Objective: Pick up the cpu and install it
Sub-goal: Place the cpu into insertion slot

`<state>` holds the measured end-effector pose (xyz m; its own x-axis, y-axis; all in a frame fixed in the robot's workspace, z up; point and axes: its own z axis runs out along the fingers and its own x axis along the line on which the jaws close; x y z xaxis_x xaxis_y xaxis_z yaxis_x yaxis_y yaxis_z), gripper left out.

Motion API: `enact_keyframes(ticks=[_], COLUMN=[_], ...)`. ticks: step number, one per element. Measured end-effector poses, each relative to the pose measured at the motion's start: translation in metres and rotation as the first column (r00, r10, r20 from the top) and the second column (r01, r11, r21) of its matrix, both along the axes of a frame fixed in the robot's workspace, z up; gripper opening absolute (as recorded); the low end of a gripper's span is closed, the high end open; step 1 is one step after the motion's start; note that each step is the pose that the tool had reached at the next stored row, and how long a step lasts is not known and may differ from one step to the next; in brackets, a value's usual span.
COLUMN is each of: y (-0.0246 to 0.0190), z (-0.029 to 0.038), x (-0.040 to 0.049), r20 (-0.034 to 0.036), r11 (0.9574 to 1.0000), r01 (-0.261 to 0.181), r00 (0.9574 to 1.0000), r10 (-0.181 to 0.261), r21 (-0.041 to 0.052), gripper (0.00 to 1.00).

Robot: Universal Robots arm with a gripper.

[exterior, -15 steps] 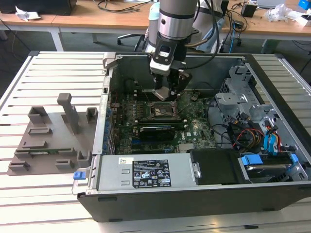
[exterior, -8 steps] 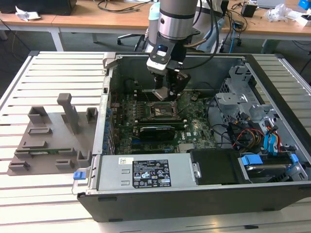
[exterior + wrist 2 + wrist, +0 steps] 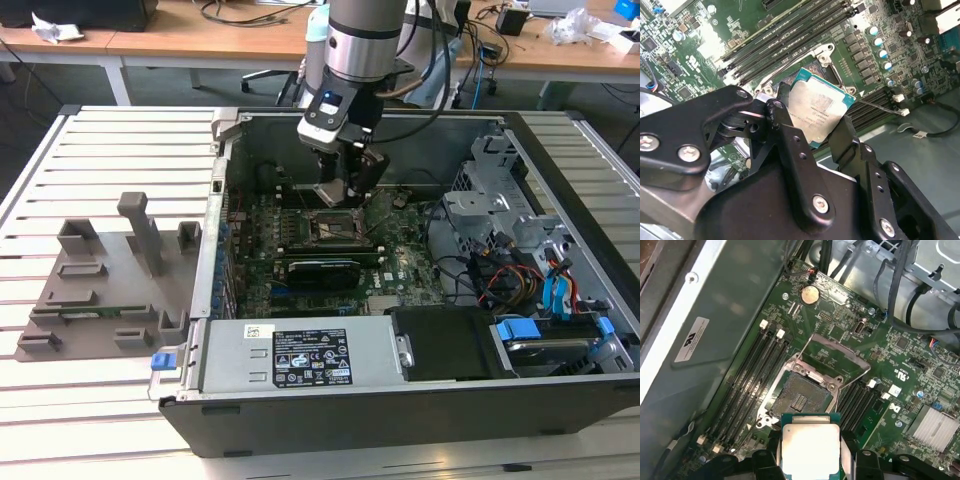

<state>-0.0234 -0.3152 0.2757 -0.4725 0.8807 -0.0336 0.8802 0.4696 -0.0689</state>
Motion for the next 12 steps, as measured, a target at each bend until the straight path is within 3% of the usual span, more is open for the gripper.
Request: enact_keyframes(ticks=[12], y=[0.0], z=[-0.0001], x=[0.0], r20=[0.0003], r11=[0.9957], r01=[0.092], r00=[0.9957], r10=[-0.092], r21=[-0.005], gripper=[0.55])
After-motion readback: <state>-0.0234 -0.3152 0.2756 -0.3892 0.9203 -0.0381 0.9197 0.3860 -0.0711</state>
